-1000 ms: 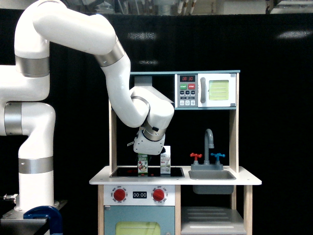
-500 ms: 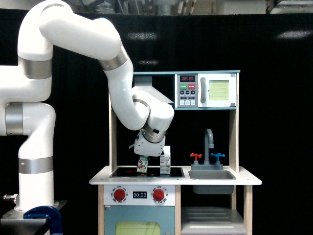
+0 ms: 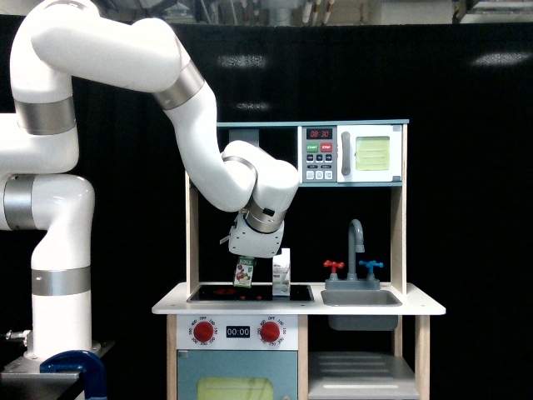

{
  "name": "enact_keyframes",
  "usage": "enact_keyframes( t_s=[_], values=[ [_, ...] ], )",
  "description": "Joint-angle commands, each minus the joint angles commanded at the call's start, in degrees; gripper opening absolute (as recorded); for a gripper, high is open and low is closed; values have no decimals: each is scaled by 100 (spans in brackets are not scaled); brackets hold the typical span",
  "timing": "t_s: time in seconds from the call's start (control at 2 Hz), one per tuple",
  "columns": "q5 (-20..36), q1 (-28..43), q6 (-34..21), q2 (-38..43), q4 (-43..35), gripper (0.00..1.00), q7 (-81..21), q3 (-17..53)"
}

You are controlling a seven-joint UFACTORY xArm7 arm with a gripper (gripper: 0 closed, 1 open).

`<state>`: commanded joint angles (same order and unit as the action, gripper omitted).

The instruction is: Put the green box into the sink

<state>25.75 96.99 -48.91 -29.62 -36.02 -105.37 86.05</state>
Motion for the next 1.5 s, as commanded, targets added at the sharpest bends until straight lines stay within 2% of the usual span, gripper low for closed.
enact_keyframes(
  t_s=[0.5, 1.0, 1.5],
  values=[
    [-1139, 1125, -856, -663, -1548, 0, 278, 1707],
    [-1982, 2800, -786, -1744, -2993, 0, 1176, 2503],
    [-3200, 4594, -1466, -3388, -5679, 0, 2040, 2936]
  ],
)
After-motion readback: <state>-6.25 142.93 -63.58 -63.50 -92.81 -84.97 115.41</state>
